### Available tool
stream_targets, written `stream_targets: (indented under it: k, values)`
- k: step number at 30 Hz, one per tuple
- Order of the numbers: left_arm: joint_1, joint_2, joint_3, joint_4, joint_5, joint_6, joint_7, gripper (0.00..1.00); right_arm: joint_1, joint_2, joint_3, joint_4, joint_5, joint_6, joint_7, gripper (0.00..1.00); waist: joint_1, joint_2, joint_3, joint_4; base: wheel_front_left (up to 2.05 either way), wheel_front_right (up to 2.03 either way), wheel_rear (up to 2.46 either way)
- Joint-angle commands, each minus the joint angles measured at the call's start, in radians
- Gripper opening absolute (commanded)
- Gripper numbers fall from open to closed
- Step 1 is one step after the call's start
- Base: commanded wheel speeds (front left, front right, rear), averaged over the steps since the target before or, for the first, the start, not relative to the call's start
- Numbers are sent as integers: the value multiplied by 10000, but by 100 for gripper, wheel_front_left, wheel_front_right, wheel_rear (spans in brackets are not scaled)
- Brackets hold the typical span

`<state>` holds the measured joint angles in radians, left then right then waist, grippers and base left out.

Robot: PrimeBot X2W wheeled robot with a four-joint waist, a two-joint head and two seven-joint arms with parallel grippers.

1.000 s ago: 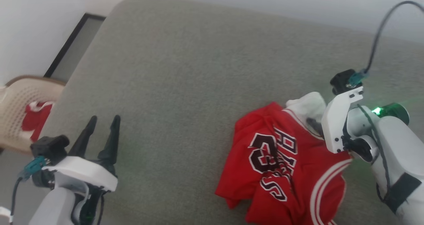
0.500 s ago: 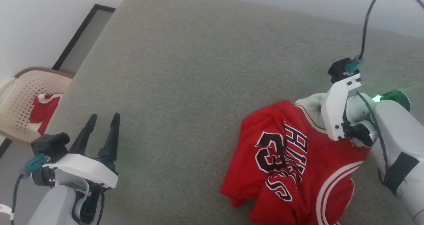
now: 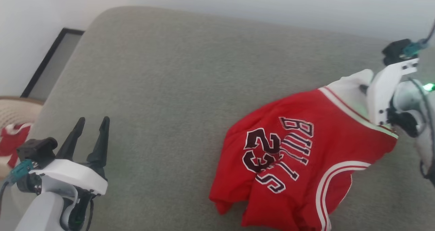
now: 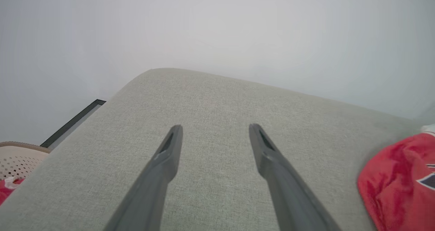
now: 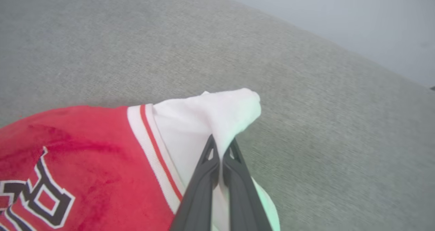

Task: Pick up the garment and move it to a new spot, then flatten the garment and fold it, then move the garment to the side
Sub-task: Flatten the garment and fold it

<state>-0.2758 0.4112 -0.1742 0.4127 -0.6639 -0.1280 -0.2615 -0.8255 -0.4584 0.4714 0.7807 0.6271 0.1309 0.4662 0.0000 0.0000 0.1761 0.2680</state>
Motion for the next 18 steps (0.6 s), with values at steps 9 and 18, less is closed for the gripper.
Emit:
stream_targets:
  k: [9, 18]
  values:
    - [315, 327, 127, -21, 23, -30, -45, 100, 698, -815, -871, -51, 146, -3, 26, 0, 0, 0, -507, -1031, 0, 0, 0]
    - [372, 471, 120, -110, -39, 1, 12, 100, 2185, -1110, -2226, -121, 213, -3, 214, 0, 0, 0, -608, -1563, 0, 0, 0]
